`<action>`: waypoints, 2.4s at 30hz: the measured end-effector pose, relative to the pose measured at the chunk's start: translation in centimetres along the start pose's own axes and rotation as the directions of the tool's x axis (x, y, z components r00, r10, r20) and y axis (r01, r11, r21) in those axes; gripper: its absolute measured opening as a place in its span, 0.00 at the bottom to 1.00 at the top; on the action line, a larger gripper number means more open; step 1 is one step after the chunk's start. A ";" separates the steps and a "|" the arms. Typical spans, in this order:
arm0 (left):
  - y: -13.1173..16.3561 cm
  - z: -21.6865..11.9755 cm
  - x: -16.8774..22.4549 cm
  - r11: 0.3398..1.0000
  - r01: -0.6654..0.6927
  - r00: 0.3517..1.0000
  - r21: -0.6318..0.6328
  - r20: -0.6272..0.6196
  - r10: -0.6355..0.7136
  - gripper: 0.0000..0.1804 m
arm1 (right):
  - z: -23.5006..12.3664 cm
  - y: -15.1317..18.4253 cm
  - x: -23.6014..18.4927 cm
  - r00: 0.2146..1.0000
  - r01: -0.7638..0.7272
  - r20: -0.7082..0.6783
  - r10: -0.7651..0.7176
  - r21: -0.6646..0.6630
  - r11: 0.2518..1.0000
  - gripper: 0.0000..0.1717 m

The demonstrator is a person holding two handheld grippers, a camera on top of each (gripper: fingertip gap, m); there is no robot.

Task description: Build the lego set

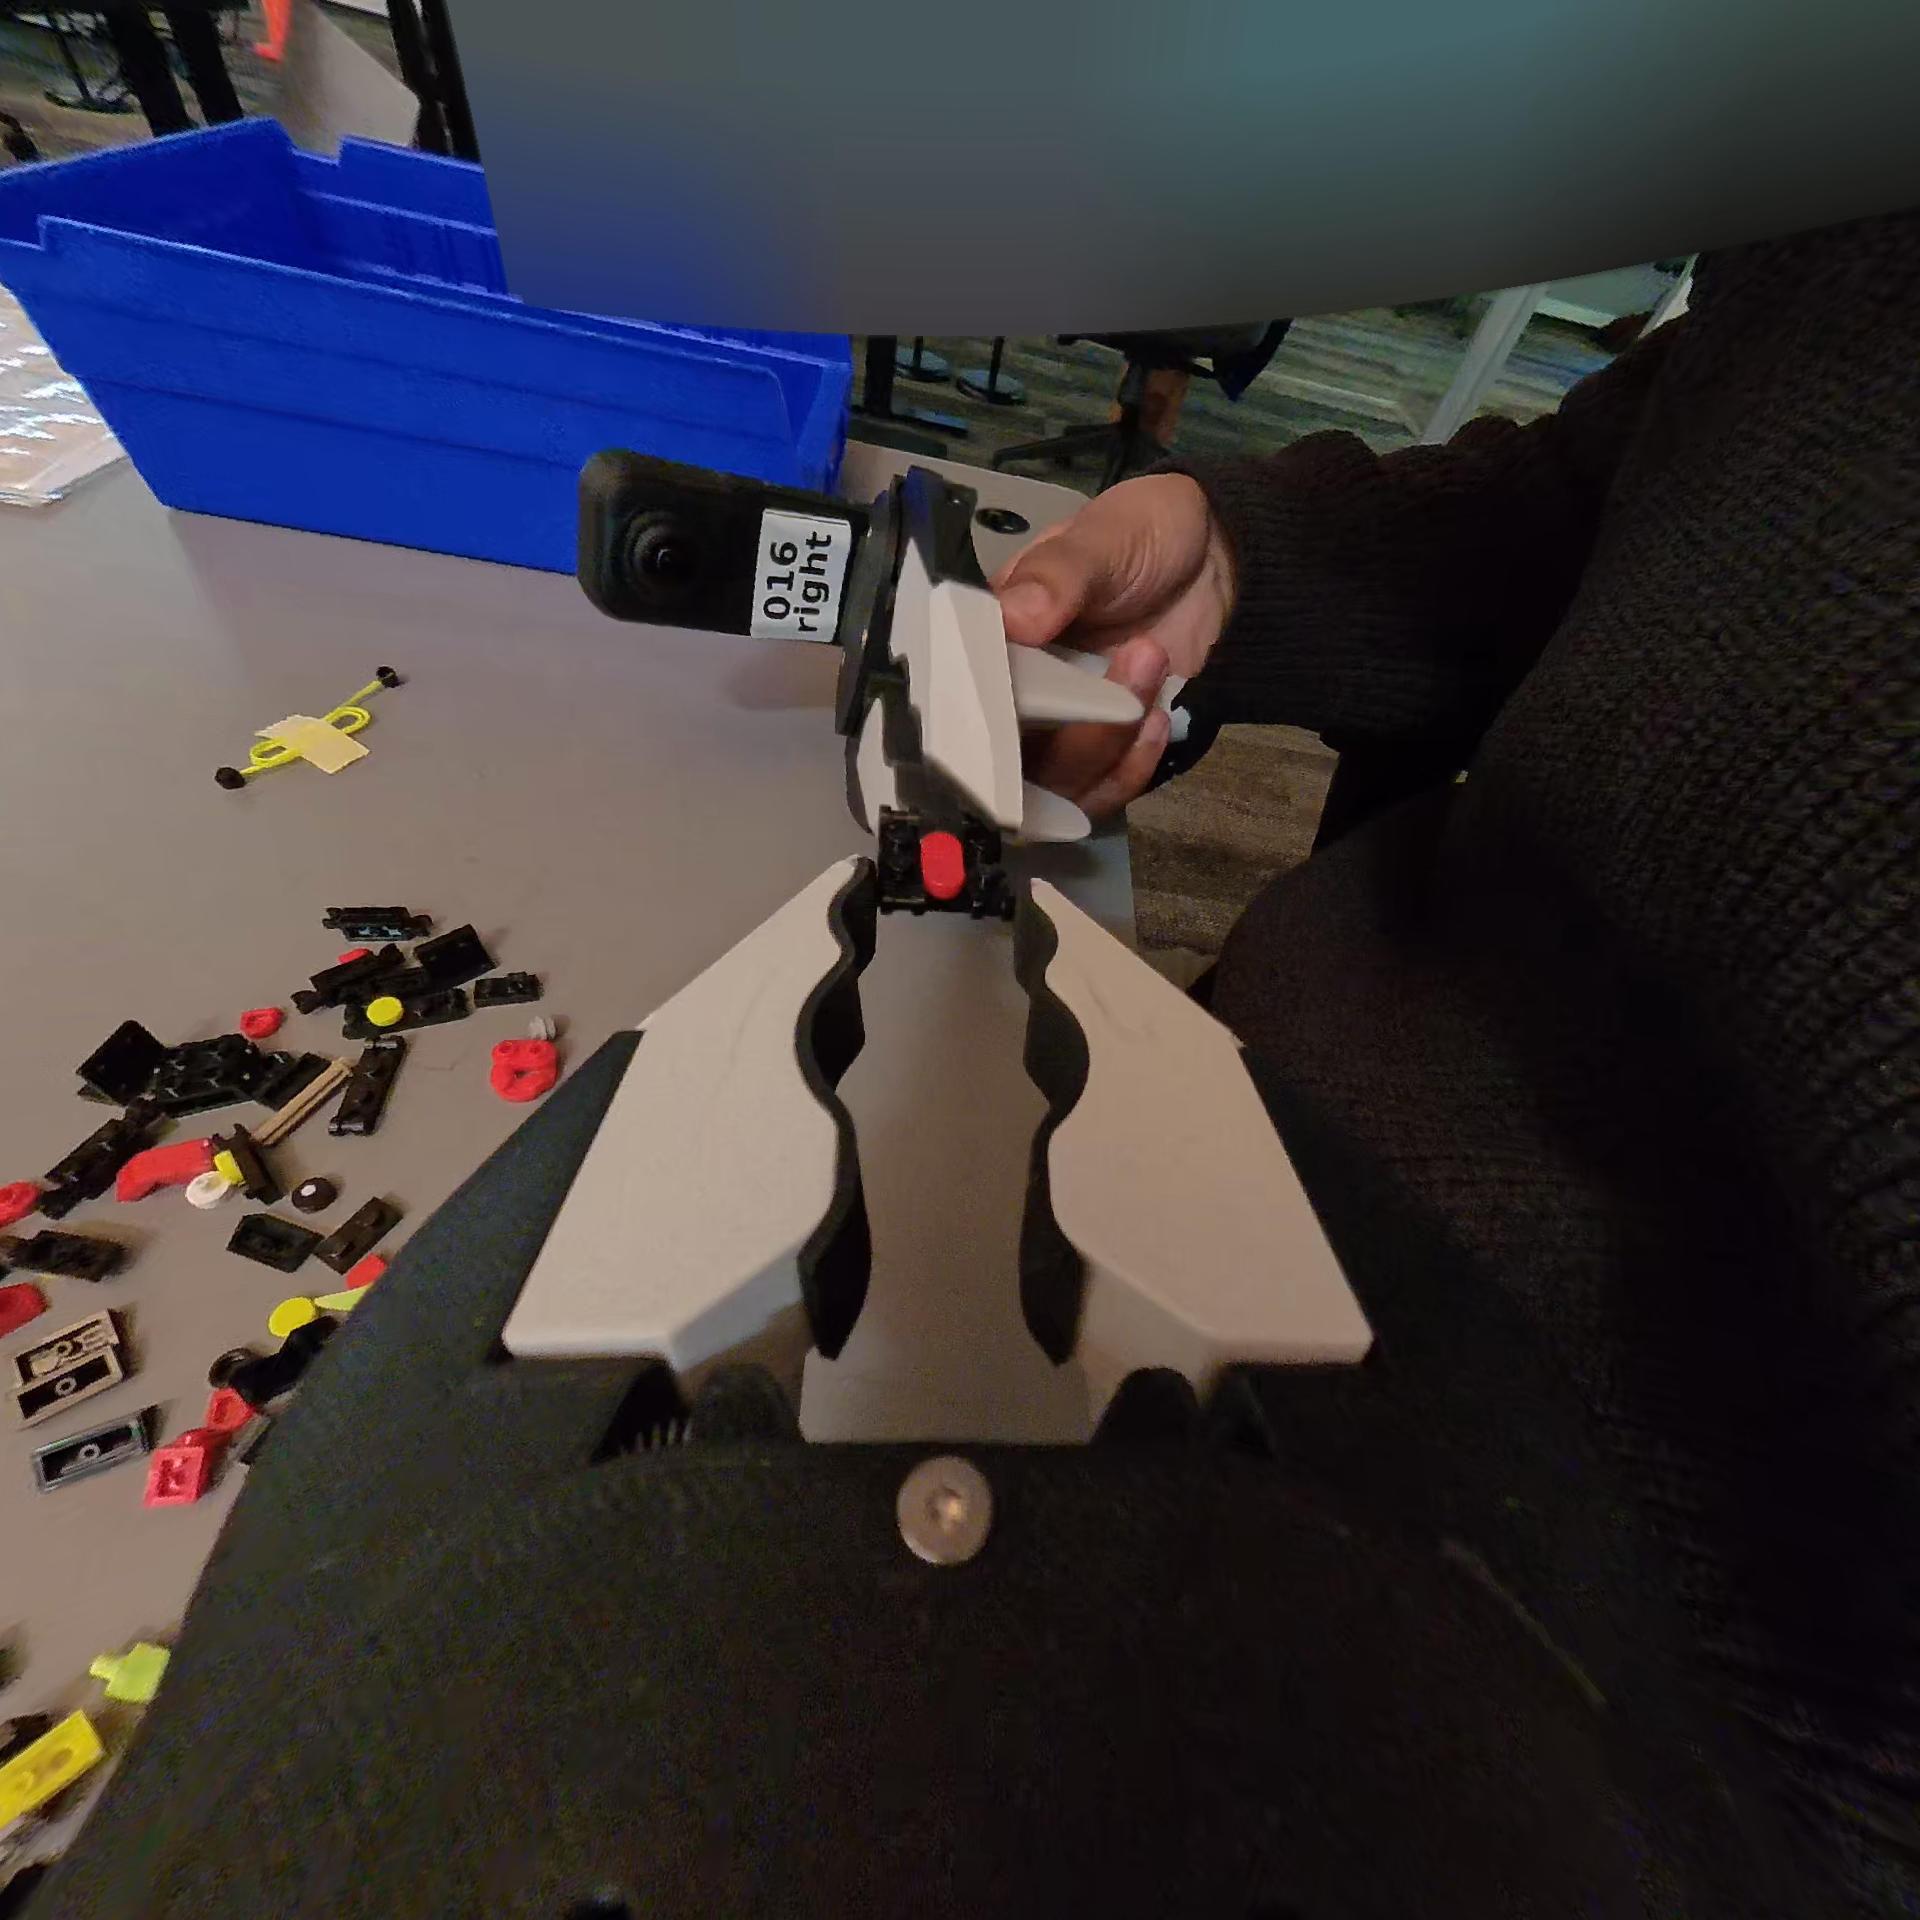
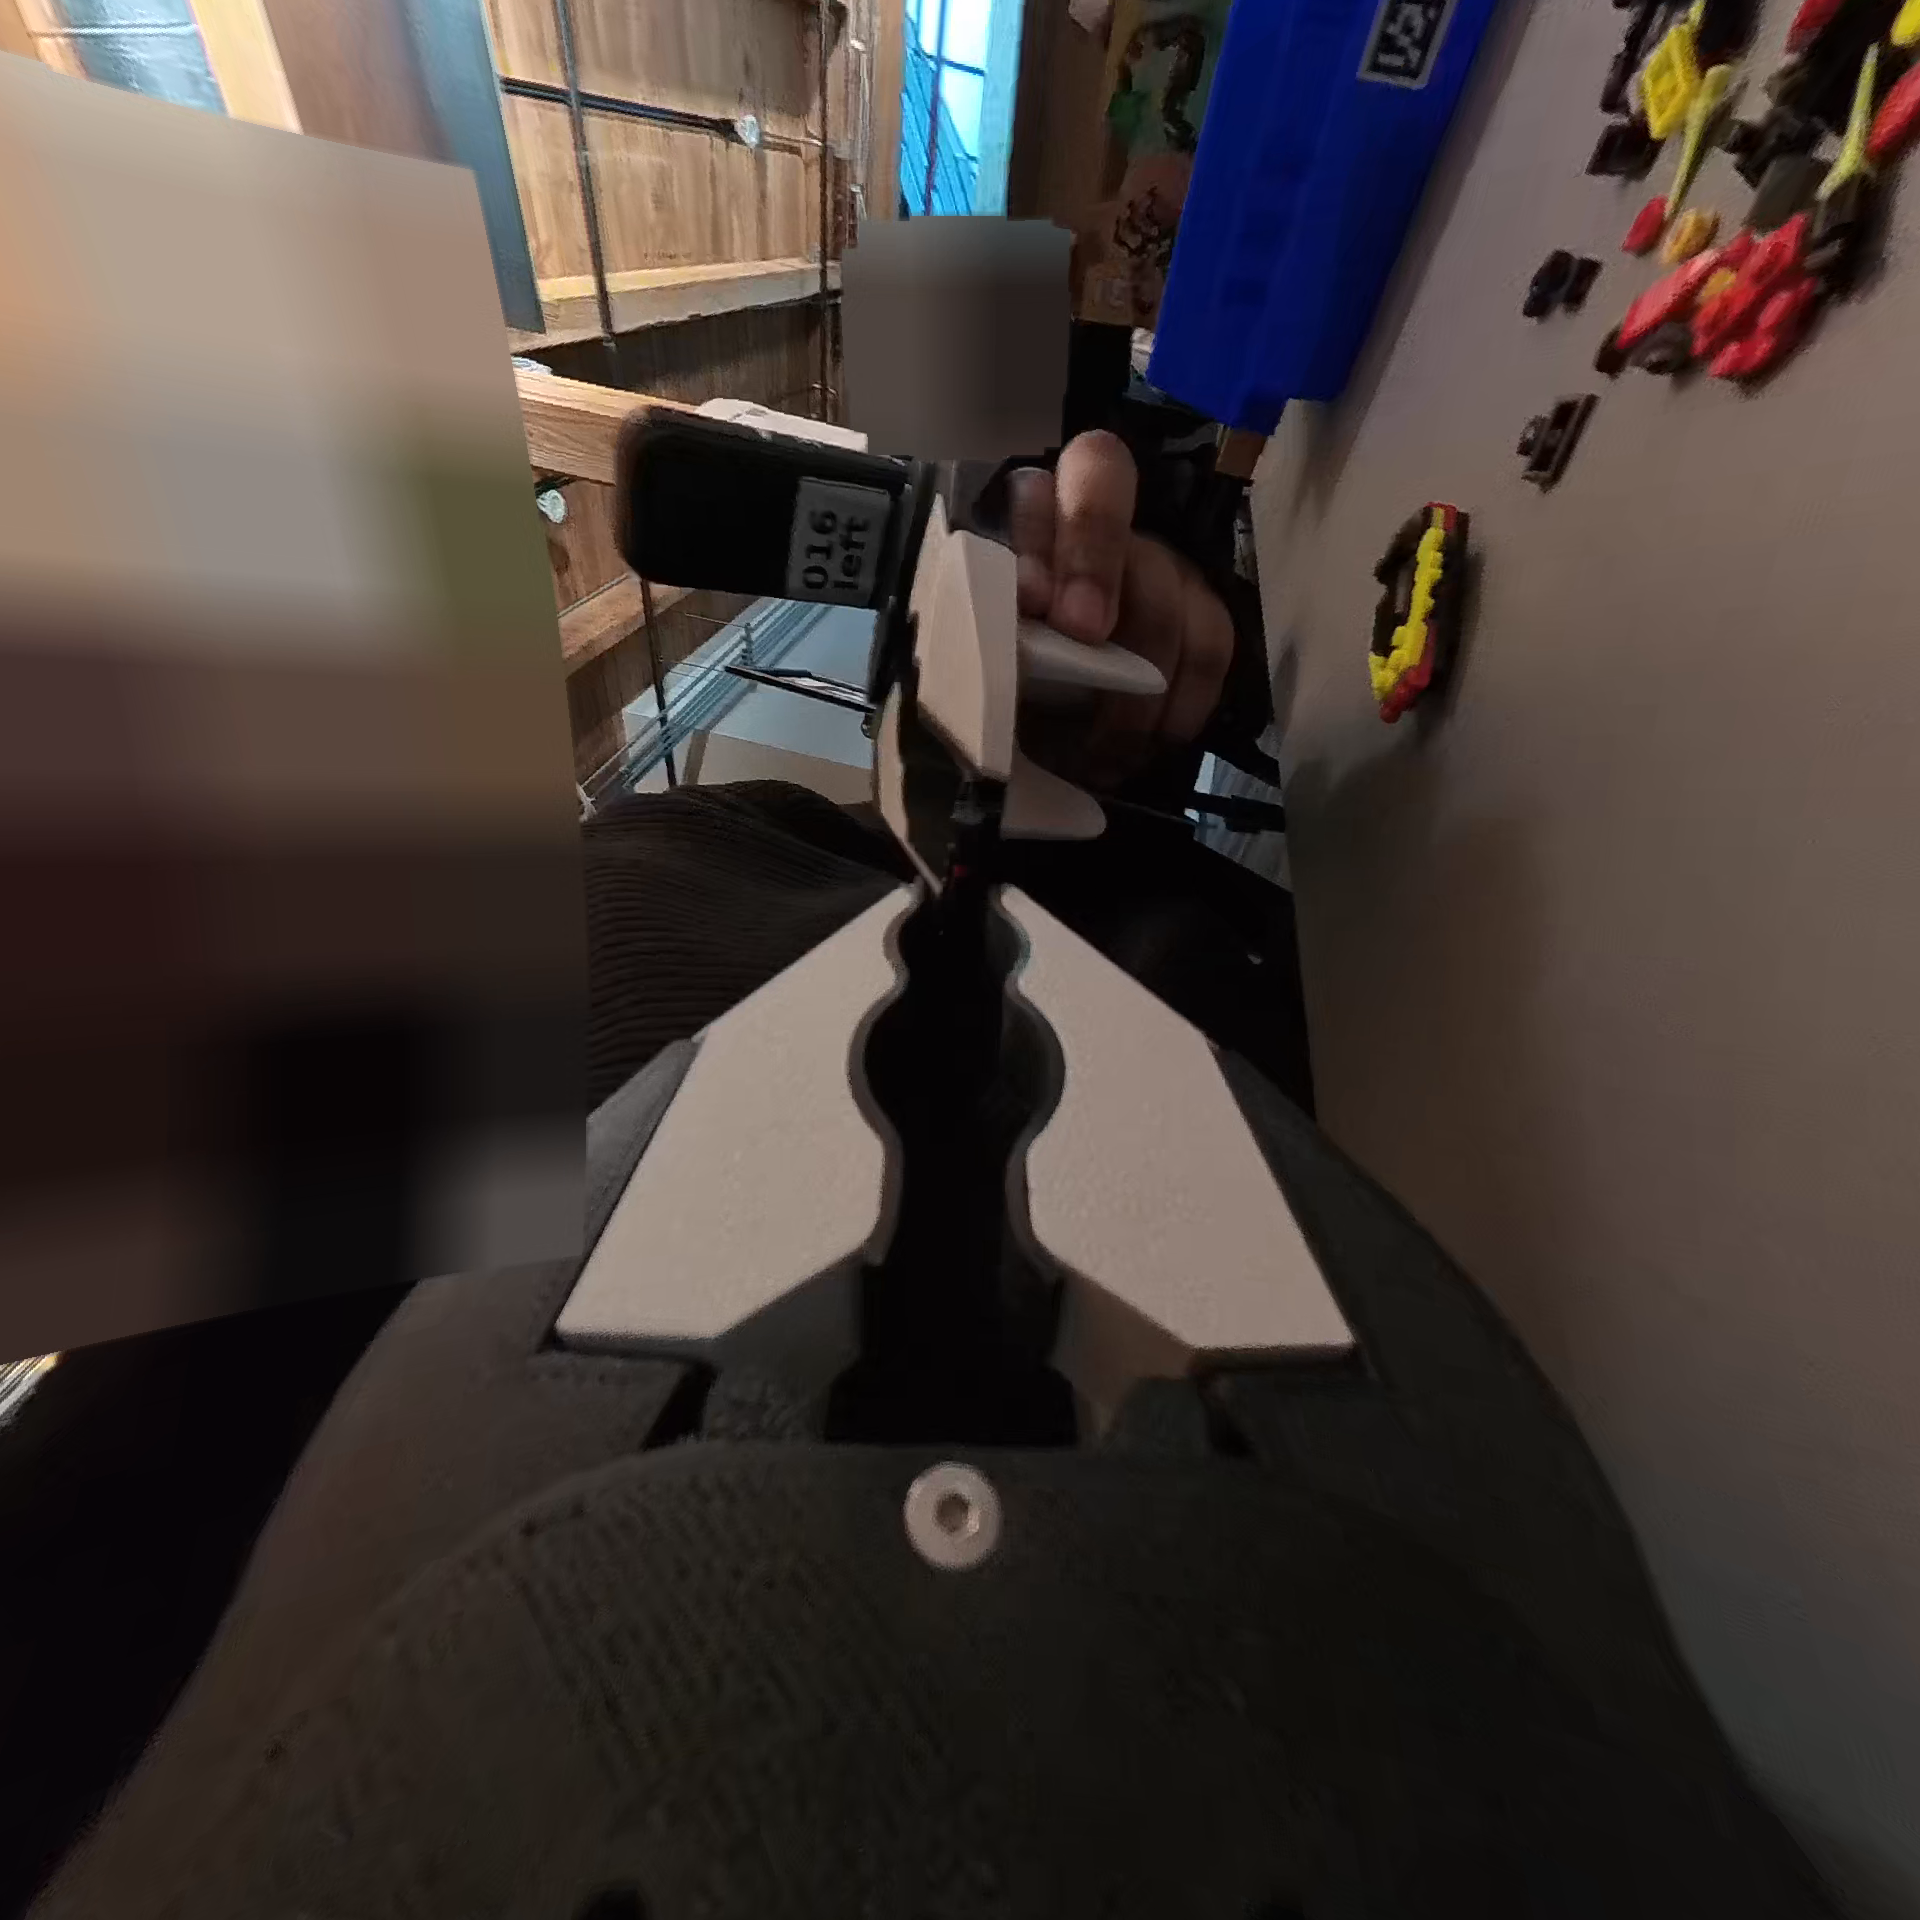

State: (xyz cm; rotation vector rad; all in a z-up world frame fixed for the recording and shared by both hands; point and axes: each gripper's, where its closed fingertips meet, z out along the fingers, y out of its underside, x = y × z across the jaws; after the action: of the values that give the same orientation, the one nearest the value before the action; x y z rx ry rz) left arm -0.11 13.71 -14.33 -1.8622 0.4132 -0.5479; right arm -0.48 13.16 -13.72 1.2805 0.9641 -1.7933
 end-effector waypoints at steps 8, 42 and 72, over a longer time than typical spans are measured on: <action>-1.1 -0.8 -1.1 0.994 0.080 0.997 0.074 0.018 -0.081 0.13 | -1.8 -2.9 -2.4 0.959 0.283 -0.042 -0.280 0.120 0.952 0.15; -2.4 -1.0 0.7 0.980 0.135 0.987 0.145 -0.102 -0.120 0.13 | 0.8 -0.4 -1.9 0.208 0.920 -0.222 -0.952 -0.286 0.268 0.17; -2.9 -2.1 0.5 0.950 0.267 0.949 0.158 -0.216 -0.231 0.15 | 0.7 0.3 -3.0 0.237 0.930 -0.163 -0.958 -0.249 0.272 0.14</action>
State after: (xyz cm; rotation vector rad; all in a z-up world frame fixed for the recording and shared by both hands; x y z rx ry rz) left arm -0.79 12.80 -10.89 -1.6953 0.2441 -0.9171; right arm 0.23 12.79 -10.71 0.8654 2.3848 -2.3693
